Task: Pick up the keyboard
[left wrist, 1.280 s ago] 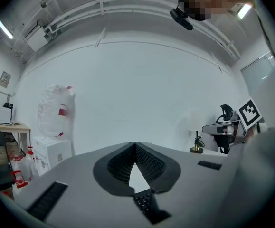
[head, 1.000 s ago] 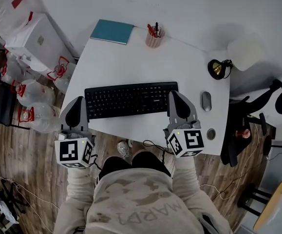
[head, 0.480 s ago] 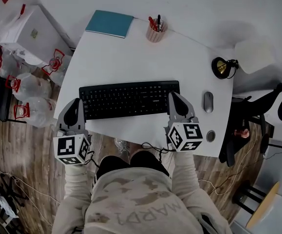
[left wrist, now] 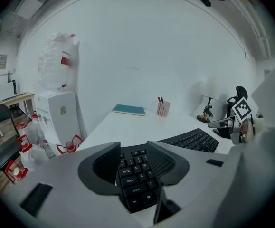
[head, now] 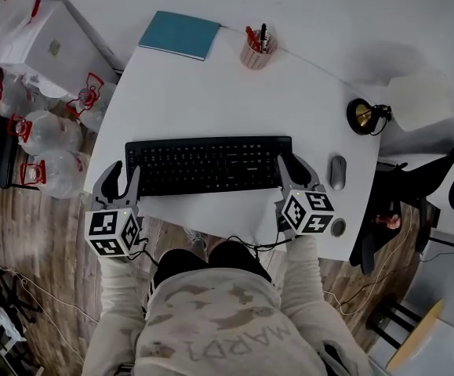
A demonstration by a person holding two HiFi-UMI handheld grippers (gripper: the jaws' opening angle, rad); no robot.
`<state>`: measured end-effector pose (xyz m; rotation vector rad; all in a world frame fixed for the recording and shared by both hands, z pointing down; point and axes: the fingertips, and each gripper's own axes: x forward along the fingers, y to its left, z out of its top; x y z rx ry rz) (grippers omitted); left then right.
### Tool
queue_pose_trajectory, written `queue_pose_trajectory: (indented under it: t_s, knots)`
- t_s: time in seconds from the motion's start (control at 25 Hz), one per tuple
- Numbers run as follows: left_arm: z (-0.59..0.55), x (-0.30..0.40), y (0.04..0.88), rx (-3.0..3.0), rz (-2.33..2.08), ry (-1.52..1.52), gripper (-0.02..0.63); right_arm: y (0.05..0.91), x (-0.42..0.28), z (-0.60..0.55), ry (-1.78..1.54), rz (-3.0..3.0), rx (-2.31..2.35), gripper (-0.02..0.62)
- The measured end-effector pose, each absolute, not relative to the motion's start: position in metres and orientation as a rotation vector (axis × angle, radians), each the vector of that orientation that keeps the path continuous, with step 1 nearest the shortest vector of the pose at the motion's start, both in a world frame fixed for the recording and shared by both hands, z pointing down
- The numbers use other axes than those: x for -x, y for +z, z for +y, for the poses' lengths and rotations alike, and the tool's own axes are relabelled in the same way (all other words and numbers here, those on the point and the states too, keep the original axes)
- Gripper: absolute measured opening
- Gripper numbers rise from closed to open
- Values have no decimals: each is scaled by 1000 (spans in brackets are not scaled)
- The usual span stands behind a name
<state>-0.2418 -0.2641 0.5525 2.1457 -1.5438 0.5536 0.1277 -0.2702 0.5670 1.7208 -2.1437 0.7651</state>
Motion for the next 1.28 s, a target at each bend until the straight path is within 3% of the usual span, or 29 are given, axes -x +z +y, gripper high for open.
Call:
queue_pose_trajectory:
  t_s: [0.52,0.8,1.28]
  knots:
    - [-266,242,597,-2013,-1458,619,296,618,-146,-276,923,-2068,-1629,301]
    - [-263,242,615,-1960,-1428,679,330,629,-147,-278,968,-2063,-1602,327]
    - [-259,238,631,-1879,-1396,616,333,635,-144,-277,1049,-2086,-1537,330]
